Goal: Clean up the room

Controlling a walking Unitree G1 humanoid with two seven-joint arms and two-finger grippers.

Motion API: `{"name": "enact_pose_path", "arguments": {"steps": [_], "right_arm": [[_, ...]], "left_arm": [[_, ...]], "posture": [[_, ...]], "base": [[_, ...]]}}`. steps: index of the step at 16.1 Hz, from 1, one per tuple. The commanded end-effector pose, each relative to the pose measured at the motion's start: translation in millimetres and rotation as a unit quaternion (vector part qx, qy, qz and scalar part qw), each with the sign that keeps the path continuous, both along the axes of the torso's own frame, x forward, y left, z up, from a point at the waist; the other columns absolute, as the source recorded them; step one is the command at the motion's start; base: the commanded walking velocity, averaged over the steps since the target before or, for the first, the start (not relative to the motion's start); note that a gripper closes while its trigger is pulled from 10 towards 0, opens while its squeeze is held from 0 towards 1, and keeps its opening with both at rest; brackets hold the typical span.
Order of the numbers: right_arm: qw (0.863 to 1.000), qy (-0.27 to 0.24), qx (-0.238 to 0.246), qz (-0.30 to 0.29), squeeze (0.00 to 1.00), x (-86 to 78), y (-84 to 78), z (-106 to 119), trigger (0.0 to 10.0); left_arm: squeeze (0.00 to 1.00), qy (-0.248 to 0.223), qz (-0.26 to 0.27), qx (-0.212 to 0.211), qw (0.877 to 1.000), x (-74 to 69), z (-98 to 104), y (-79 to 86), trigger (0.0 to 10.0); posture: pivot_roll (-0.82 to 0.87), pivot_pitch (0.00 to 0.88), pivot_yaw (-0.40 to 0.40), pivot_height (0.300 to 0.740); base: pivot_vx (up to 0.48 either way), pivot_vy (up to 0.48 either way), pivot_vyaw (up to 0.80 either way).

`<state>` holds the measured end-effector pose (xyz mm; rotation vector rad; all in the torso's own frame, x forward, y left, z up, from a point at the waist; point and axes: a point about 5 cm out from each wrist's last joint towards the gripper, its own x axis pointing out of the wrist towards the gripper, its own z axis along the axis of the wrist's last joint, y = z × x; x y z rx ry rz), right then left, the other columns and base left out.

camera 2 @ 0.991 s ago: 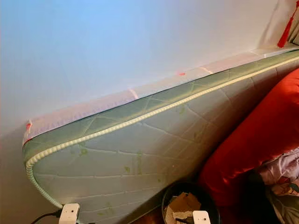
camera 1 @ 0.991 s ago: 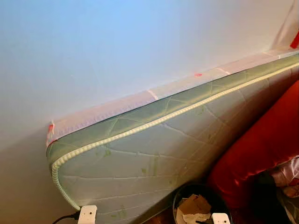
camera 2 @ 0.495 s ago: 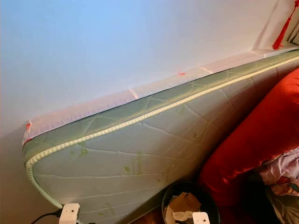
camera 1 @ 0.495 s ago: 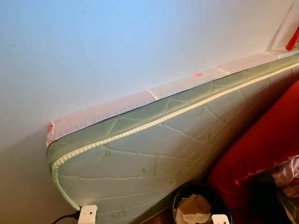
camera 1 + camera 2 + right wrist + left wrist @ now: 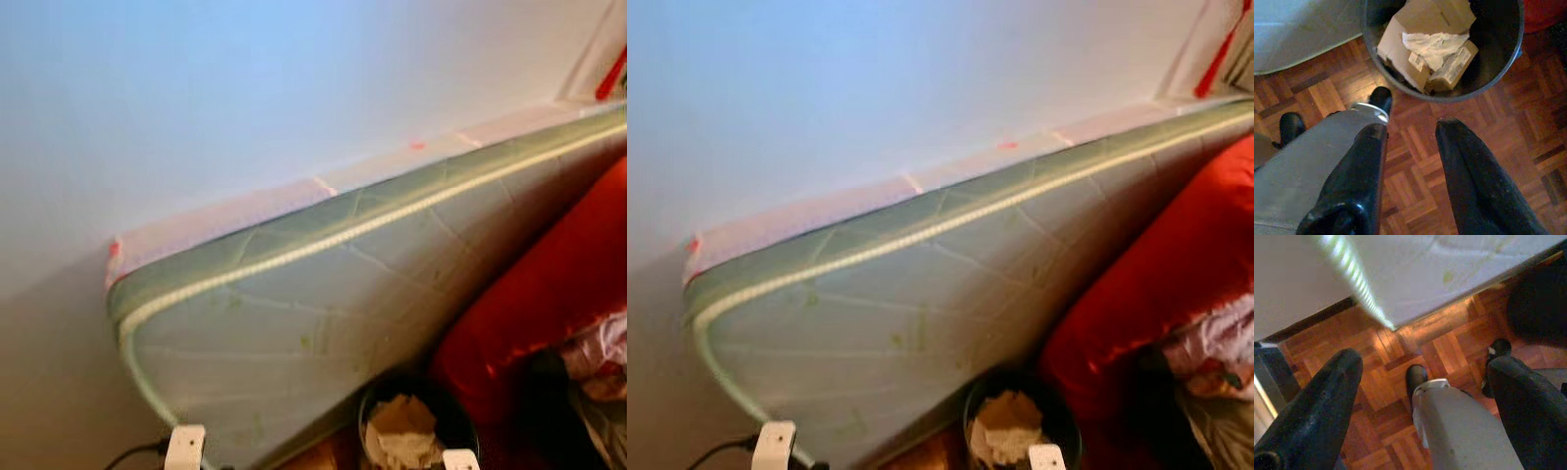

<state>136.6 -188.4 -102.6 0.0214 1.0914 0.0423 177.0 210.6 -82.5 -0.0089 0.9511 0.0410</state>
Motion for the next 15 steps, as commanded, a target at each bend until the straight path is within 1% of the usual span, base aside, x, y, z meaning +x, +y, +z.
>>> {"name": "enact_pose_path", "arguments": {"steps": [1,5,9,11,15], "right_arm": [[1.0,0.001,-0.004,0.005,0.0,-1.9,0.3,-0.6,10.0],[1.0,0.0,-0.004,0.006,0.0,-0.3,2.1,-0.4,10.0],[1.0,-0.001,-0.005,0.003,0.0,-0.4,-1.5,0.1,10.0],[1.0,-0.003,-0.005,0.0,0.0,-0.1,-4.2,0.6,10.0],[1.0,-0.002,-0.009,0.004,0.0,0.8,-5.7,1.1,10.0]], "left_arm": [[0.0,0.005,-0.007,0.001,1.0,-2.3,-1.3,-1.1,10.0],[0.0,0.005,-0.006,0.002,1.0,-1.5,-1.2,-1.8,10.0],[0.0,0.007,-0.006,0.003,1.0,-2.2,-1.6,-2.0,10.0],[0.0,0.012,-0.013,0.014,1.0,-2.4,-1.8,-1.4,10.0],[0.0,0.009,-0.008,0.008,1.0,-2.4,-1.9,-2.7,10.0]], "posture": [[0.04,0.0,-0.044,0.74],[0.04,0.0,-0.045,0.74],[0.04,0.0,-0.048,0.74],[0.04,0.0,-0.05,0.74],[0.04,0.0,-0.055,0.74]], "base": [[-0.307,0.0,0.0],[-0.308,0.0,0.0],[-0.286,0.0,0.0],[0.0,0.0,0.0],[0.0,0.0,0.0]]}}
